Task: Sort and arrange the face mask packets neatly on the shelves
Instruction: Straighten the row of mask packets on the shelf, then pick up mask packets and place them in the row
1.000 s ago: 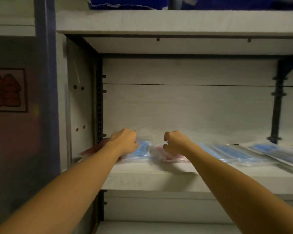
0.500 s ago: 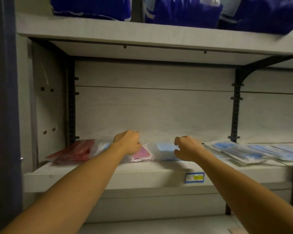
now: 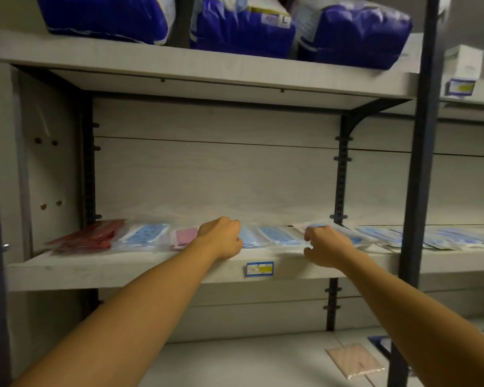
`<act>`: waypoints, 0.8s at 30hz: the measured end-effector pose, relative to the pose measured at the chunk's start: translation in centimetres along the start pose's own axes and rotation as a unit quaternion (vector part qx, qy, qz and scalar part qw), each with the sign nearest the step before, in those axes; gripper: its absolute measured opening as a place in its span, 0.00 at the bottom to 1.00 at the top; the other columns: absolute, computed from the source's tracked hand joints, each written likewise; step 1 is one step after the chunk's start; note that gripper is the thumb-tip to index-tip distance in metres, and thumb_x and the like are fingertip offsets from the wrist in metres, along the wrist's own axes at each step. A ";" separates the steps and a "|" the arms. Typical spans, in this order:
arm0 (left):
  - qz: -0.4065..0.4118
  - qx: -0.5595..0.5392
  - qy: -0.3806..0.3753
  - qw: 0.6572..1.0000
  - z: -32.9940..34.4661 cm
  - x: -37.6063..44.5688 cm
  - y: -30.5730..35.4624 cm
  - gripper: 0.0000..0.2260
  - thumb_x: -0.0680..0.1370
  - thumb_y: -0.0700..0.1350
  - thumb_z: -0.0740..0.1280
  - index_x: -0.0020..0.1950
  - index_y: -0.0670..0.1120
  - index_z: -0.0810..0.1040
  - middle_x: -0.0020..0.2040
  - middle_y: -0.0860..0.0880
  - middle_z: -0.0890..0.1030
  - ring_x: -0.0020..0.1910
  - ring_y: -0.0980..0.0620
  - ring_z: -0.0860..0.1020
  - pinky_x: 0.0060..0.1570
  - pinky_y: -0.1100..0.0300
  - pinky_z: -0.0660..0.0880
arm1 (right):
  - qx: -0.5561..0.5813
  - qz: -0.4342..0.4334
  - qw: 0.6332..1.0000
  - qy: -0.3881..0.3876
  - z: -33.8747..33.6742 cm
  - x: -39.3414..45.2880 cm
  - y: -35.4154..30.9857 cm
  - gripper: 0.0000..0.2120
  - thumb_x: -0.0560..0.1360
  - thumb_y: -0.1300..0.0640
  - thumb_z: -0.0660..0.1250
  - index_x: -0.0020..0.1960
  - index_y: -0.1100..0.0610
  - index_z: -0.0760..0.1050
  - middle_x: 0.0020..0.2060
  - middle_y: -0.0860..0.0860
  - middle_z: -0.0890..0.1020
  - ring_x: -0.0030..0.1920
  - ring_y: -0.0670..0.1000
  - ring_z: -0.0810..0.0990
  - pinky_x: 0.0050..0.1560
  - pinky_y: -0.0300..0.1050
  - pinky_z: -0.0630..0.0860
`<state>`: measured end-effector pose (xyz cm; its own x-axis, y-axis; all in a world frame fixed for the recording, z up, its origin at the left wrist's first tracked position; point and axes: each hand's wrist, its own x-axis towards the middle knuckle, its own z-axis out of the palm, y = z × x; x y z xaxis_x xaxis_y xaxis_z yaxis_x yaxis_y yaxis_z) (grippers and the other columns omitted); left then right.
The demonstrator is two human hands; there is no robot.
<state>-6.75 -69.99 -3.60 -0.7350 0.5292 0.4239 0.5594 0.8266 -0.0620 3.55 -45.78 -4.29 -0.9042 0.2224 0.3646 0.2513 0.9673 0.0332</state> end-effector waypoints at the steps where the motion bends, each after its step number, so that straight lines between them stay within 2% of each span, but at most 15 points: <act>1: 0.003 -0.001 -0.002 1.000 0.0 -0.3 0.8 0.15 0.80 0.49 0.60 0.65 0.47 0.74 0.64 0.45 0.77 0.58 0.42 0.78 0.55 0.51 0.76 | 0.001 0.001 1.000 -0.002 -0.1 -0.6 0.7 0.15 0.78 0.52 0.65 0.63 0.55 0.73 0.56 0.53 0.80 0.51 0.54 0.80 0.52 0.51 0.81; 6: 0.000 -0.009 -0.016 1.000 -0.1 -1.8 4.4 0.13 0.79 0.47 0.61 0.61 0.46 0.75 0.61 0.45 0.77 0.55 0.42 0.78 0.49 0.53 0.75 | 0.011 0.003 1.000 -0.020 -0.1 -3.2 3.5 0.13 0.77 0.54 0.66 0.61 0.55 0.75 0.53 0.52 0.79 0.50 0.52 0.79 0.53 0.50 0.81; 12: -0.021 -0.038 -0.006 0.999 -0.4 -2.9 8.1 0.13 0.79 0.46 0.61 0.61 0.46 0.77 0.60 0.45 0.78 0.53 0.43 0.79 0.51 0.51 0.78 | 0.002 -0.003 0.999 -0.034 -0.4 -6.5 7.9 0.14 0.75 0.54 0.67 0.59 0.54 0.75 0.52 0.52 0.80 0.48 0.53 0.80 0.51 0.52 0.82; 17: -0.013 -0.054 -0.006 0.998 -0.4 -4.0 12.5 0.12 0.79 0.46 0.61 0.59 0.45 0.77 0.58 0.44 0.78 0.52 0.43 0.78 0.51 0.51 0.78 | -0.001 0.010 1.000 -0.023 -0.8 -10.4 12.0 0.11 0.77 0.55 0.68 0.59 0.53 0.75 0.52 0.51 0.80 0.50 0.51 0.80 0.52 0.48 0.81; 21: -0.008 -0.079 -0.018 0.997 0.0 -4.8 17.3 0.11 0.78 0.46 0.62 0.57 0.45 0.78 0.56 0.44 0.79 0.51 0.42 0.79 0.48 0.52 0.78 | -0.023 0.018 0.998 -0.054 -0.6 -13.8 16.4 0.07 0.78 0.55 0.67 0.55 0.54 0.75 0.48 0.52 0.79 0.46 0.51 0.80 0.47 0.44 0.80; 24: 0.010 -0.089 -0.024 0.996 -0.2 -4.9 21.0 0.13 0.79 0.47 0.62 0.61 0.45 0.77 0.58 0.44 0.78 0.53 0.43 0.78 0.50 0.52 0.77 | -0.034 0.030 0.997 -0.060 -1.2 -15.4 19.7 0.11 0.79 0.54 0.67 0.60 0.54 0.75 0.51 0.53 0.81 0.49 0.52 0.80 0.51 0.47 0.81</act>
<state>8.65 -55.30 -6.78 -0.7379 0.5570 0.3810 0.6299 0.7712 0.0925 22.88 -30.28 -8.16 -0.9209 0.2957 0.2541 0.3245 0.9426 0.0791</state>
